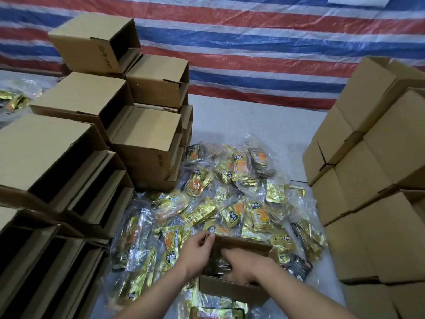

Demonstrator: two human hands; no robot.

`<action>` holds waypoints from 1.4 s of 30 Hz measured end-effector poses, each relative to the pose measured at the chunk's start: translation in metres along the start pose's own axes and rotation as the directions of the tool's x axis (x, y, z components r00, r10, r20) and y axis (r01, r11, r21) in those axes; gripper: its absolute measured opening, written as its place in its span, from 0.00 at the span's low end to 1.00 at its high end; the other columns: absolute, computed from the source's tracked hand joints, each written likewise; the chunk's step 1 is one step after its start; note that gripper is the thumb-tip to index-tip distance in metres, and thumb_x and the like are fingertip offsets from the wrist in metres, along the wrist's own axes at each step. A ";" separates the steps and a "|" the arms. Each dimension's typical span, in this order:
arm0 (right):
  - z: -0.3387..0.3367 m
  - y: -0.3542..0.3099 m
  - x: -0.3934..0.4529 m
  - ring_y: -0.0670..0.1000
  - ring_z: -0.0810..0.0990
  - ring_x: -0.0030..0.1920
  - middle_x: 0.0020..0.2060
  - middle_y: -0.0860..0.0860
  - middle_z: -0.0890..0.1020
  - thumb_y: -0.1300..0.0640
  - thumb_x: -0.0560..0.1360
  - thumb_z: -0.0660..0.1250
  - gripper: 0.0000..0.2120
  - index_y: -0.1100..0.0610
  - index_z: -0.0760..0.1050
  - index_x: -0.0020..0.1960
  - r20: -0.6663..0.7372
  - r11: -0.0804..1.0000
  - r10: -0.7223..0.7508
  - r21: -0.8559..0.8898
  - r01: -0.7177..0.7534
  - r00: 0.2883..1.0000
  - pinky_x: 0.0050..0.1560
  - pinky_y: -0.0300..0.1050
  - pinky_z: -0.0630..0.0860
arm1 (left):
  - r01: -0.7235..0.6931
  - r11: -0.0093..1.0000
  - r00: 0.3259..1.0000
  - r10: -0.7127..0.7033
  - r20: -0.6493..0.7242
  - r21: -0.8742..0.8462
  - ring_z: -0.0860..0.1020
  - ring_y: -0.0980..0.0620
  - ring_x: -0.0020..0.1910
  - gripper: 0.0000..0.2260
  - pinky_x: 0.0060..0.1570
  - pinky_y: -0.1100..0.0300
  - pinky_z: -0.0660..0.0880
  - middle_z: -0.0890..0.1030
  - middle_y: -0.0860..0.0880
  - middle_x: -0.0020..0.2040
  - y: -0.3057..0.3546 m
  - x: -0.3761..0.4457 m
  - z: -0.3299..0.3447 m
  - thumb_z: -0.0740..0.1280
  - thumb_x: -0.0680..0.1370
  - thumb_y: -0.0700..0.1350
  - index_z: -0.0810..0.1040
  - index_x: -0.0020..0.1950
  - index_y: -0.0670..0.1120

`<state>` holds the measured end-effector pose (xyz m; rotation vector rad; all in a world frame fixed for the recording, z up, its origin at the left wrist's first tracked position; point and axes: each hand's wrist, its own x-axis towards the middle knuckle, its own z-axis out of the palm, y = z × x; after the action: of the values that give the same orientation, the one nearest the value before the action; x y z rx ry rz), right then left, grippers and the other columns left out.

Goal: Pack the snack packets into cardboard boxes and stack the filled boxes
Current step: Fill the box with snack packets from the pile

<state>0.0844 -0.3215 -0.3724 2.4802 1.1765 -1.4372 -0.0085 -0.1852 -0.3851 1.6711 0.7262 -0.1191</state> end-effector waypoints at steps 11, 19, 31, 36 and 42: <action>0.005 0.021 -0.015 0.46 0.79 0.50 0.54 0.48 0.82 0.45 0.82 0.61 0.14 0.49 0.79 0.63 -0.038 0.930 0.049 0.366 -0.031 0.998 0.53 0.41 0.74 | -0.001 0.995 1.000 0.002 0.005 -0.101 0.83 0.42 0.37 0.08 0.36 0.51 0.78 0.85 0.48 0.40 -0.009 -0.010 0.000 0.63 0.83 0.50 0.81 0.49 0.53; 0.029 -0.004 0.013 0.55 0.74 0.64 0.70 0.60 0.72 0.46 0.83 0.50 0.23 0.57 0.72 0.68 0.218 0.957 0.068 0.260 -0.125 0.974 0.63 0.46 0.68 | -0.023 0.997 0.999 0.021 -0.035 -0.067 0.84 0.45 0.41 0.06 0.42 0.48 0.81 0.85 0.49 0.45 -0.009 -0.013 0.004 0.63 0.83 0.50 0.80 0.49 0.56; 0.011 0.005 0.006 0.46 0.75 0.44 0.48 0.50 0.78 0.43 0.83 0.50 0.20 0.53 0.76 0.54 0.054 0.898 0.058 0.434 -0.075 0.997 0.47 0.43 0.68 | -0.032 0.997 0.999 0.030 -0.031 -0.067 0.81 0.49 0.32 0.08 0.32 0.56 0.76 0.84 0.48 0.39 -0.010 -0.013 0.001 0.62 0.83 0.48 0.81 0.50 0.52; 0.019 -0.008 0.005 0.43 0.68 0.40 0.41 0.46 0.71 0.42 0.83 0.48 0.18 0.49 0.71 0.45 0.126 0.919 0.041 0.384 -0.087 0.991 0.49 0.44 0.65 | -0.025 0.997 0.999 0.023 -0.026 -0.077 0.83 0.58 0.38 0.08 0.36 0.66 0.78 0.84 0.47 0.44 -0.008 -0.015 -0.002 0.62 0.84 0.47 0.81 0.50 0.50; -0.006 -0.001 -0.028 0.43 0.77 0.32 0.34 0.47 0.79 0.45 0.82 0.58 0.17 0.52 0.76 0.41 -0.129 0.868 -0.029 0.489 0.090 0.991 0.33 0.37 0.71 | -0.009 0.996 1.000 0.010 0.014 -0.083 0.79 0.52 0.32 0.08 0.32 0.58 0.74 0.84 0.42 0.42 -0.008 -0.015 -0.004 0.61 0.84 0.47 0.80 0.53 0.48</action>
<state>0.0802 -0.3352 -0.3471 2.9148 1.0061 -1.8300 -0.0261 -0.1873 -0.3841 1.5926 0.7037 -0.0926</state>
